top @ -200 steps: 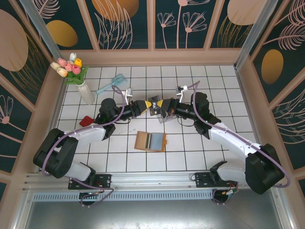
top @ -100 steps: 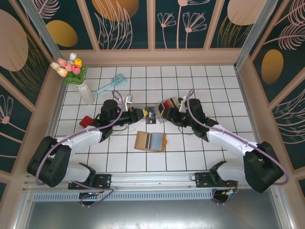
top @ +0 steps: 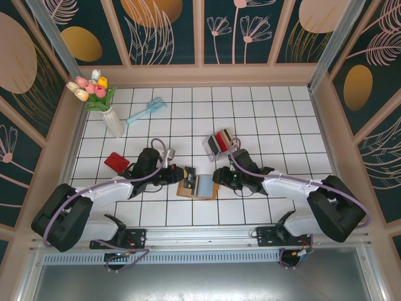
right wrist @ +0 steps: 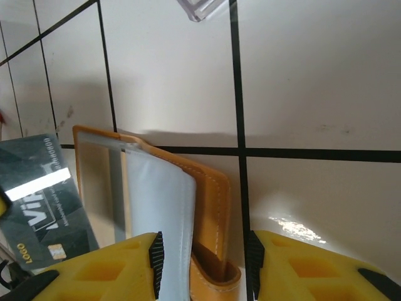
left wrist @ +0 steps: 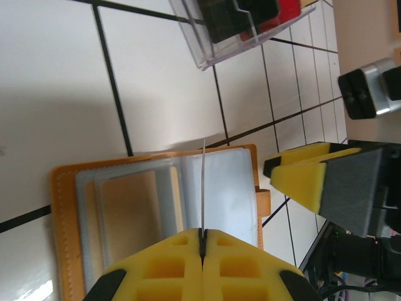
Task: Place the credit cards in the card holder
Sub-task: Insert the credit card into the card slot.
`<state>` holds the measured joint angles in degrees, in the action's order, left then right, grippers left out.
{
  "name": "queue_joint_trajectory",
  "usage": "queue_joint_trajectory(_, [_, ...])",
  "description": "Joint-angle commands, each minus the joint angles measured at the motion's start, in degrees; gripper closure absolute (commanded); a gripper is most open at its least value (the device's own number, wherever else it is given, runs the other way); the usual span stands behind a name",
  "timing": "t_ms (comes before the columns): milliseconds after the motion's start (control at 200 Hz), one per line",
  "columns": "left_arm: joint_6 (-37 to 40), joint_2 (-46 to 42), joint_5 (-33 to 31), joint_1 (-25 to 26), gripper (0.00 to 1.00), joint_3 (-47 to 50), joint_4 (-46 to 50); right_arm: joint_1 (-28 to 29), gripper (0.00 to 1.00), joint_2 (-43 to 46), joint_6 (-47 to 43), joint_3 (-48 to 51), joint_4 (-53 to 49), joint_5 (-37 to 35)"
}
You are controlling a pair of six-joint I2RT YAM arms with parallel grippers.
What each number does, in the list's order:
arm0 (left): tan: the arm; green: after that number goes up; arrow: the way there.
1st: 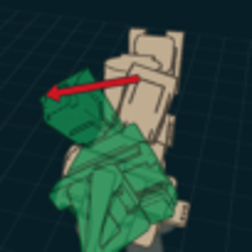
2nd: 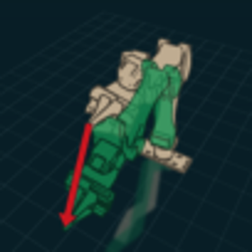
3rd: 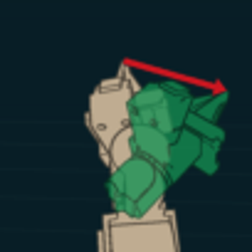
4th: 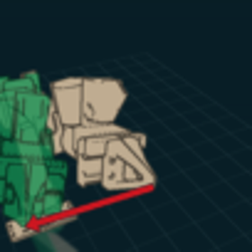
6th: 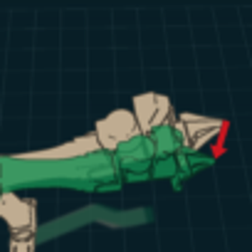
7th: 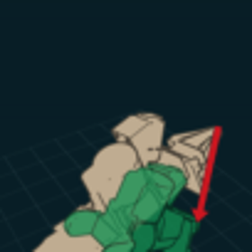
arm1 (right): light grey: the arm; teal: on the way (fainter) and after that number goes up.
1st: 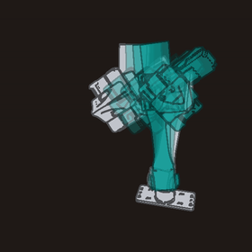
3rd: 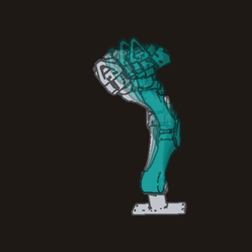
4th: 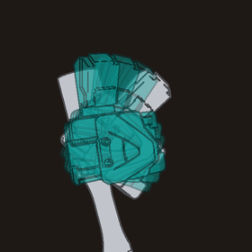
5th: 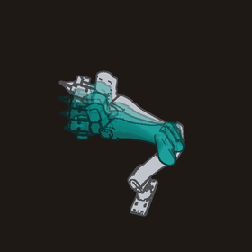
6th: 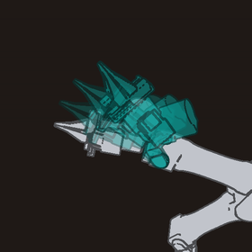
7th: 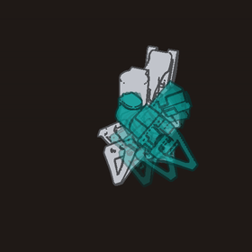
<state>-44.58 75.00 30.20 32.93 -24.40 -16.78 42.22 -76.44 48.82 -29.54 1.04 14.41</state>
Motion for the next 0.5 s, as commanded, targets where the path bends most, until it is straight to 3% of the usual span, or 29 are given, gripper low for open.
queue_joint_trajectory(0, [0.7, 1.2, -1.1, 1.3, 1.0, 0.7, -4.8, 0.3, 0.58, -0.8, 1.3, 0.9, 2.5, -0.4])
queue_joint_trajectory(490, [-3.7, 4.9, -1.1, 3.5, 1.0, 6.0, -14.9, 0.7, 0.69, -2.8, 1.6, 1.6, 4.9, 2.5])
